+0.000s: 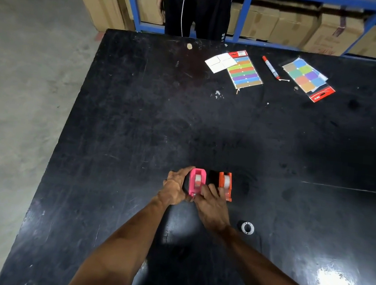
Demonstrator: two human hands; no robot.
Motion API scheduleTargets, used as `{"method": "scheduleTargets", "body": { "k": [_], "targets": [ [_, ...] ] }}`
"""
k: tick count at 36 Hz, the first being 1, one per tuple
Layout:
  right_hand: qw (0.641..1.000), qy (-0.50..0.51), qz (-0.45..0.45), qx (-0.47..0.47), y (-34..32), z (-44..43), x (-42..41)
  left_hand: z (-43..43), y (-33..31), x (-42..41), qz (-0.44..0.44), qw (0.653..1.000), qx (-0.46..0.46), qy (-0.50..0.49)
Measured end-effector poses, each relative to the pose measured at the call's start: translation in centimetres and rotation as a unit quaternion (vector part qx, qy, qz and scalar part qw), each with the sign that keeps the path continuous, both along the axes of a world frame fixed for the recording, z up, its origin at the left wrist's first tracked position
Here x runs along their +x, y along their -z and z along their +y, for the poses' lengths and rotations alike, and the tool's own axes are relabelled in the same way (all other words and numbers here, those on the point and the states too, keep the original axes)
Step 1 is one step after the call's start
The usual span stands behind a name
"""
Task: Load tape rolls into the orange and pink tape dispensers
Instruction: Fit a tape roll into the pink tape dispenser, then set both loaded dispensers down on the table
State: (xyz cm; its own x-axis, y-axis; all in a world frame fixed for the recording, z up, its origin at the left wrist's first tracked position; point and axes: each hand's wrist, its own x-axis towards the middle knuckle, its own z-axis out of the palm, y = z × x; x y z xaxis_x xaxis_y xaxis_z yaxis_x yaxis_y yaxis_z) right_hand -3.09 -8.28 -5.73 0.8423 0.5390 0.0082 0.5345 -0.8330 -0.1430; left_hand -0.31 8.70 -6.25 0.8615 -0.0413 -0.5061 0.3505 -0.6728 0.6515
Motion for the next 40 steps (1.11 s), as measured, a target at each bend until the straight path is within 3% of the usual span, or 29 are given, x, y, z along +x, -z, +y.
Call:
{"method": "scheduleTargets", "body": {
  "k": [10,23,26,31,35,38,40],
  "targets": [
    [1.0,0.013,-0.003,0.009,0.6,-0.3,-1.0,-0.7,-0.6,0.1,0.026,0.999,0.015,-0.027],
    [0.996,-0.016,0.083,-0.023,-0.6,-1.2,-0.1,-0.9,-2.0,-0.5,0.056,0.991,0.08,0.088],
    [0.997,-0.038,0.069,-0.006,-1.5,-1.8,-0.2,-1.1,-2.2,-0.5,0.052,0.991,0.084,0.086],
    [1.0,-0.014,0.02,0.003,-2.0,-3.1,-0.1,-1.7,-2.9,-1.5,0.013,0.988,0.133,0.084],
    [0.999,0.047,0.005,-0.02,-1.8,-5.6,-0.6,-2.5,-3.7,-3.5,-0.103,0.971,0.203,0.074],
    [0.996,0.087,0.0,-0.026,-2.0,-8.2,-1.2,-3.4,-3.1,-5.2,-0.216,0.962,0.153,0.065],
    [0.994,0.108,-0.003,-0.024,-2.0,-10.0,-1.9,-4.2,-2.6,-6.7,-0.235,0.964,0.099,0.076]
  ]
}}
